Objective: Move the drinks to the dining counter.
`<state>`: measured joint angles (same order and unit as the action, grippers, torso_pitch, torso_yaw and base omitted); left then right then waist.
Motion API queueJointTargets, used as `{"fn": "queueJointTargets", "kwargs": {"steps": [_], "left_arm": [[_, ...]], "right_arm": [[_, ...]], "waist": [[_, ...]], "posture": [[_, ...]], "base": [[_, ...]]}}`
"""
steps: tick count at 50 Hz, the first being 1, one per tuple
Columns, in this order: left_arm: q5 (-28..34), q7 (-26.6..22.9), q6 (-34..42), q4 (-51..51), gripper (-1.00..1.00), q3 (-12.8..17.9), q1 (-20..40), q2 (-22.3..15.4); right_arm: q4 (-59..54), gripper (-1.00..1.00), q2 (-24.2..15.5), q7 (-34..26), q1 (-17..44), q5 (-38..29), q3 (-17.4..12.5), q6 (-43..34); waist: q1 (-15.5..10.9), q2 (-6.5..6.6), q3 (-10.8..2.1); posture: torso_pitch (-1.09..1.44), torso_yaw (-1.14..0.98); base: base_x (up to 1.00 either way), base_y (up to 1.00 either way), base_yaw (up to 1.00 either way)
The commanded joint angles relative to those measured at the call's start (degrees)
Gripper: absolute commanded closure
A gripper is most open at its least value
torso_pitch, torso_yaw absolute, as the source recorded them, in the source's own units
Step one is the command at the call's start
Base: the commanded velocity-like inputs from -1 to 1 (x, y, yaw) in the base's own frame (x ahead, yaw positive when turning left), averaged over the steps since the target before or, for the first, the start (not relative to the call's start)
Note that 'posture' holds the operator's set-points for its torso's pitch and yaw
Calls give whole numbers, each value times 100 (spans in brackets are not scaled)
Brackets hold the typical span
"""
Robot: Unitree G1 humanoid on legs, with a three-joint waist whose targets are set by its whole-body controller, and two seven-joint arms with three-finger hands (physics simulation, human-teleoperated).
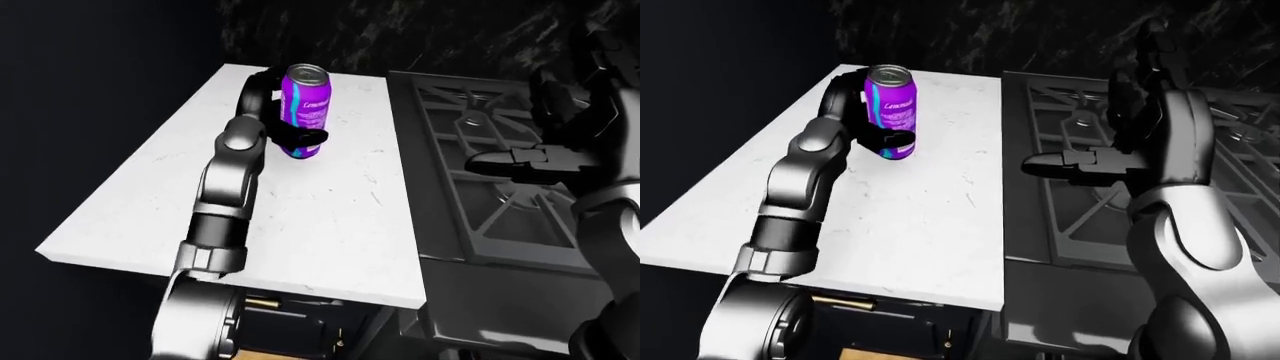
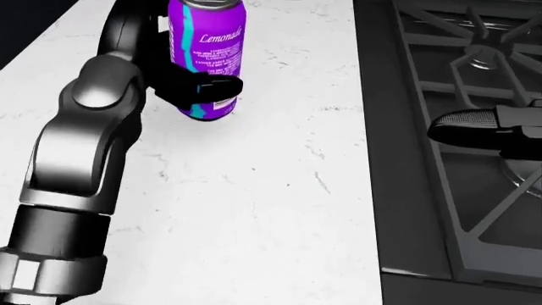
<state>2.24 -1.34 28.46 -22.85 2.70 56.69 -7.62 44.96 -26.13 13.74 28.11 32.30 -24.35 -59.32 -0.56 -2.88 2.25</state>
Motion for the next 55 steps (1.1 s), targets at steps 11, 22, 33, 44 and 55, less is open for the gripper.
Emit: {"fn": "queueJointTargets", "kwargs": {"steps": [11, 22, 33, 44, 55], "left_arm": [[-92, -217, 1301, 2129, 100, 12, -173, 61], [-106, -223, 1347, 2236, 100, -18, -243, 93], [-73, -253, 1298, 2300, 100, -32, -387, 106], [-115, -285, 1461, 2571, 100, 1, -464, 90], [-135, -264, 1475, 2681, 100, 11, -551, 82]], "right_arm": [[142, -100, -110, 46, 141, -53, 14, 119], [187, -100, -25, -112, 125, -268, 108, 70], [244, -100, 94, -268, 121, -513, 165, 19], [322, -100, 270, -306, 257, -295, 26, -133], [274, -100, 113, 20, 224, 234, 49, -82]], "waist": [[-10, 103, -416], [127, -51, -303], [290, -270, -357], [81, 482, -378], [-170, 31, -104]], "posture": [[0, 0], [0, 0], [0, 0], [0, 0], [0, 0]], "base": [[-19, 0, 0], [-99, 3, 0], [-100, 4, 0], [-100, 10, 6], [-66, 0, 99]]}}
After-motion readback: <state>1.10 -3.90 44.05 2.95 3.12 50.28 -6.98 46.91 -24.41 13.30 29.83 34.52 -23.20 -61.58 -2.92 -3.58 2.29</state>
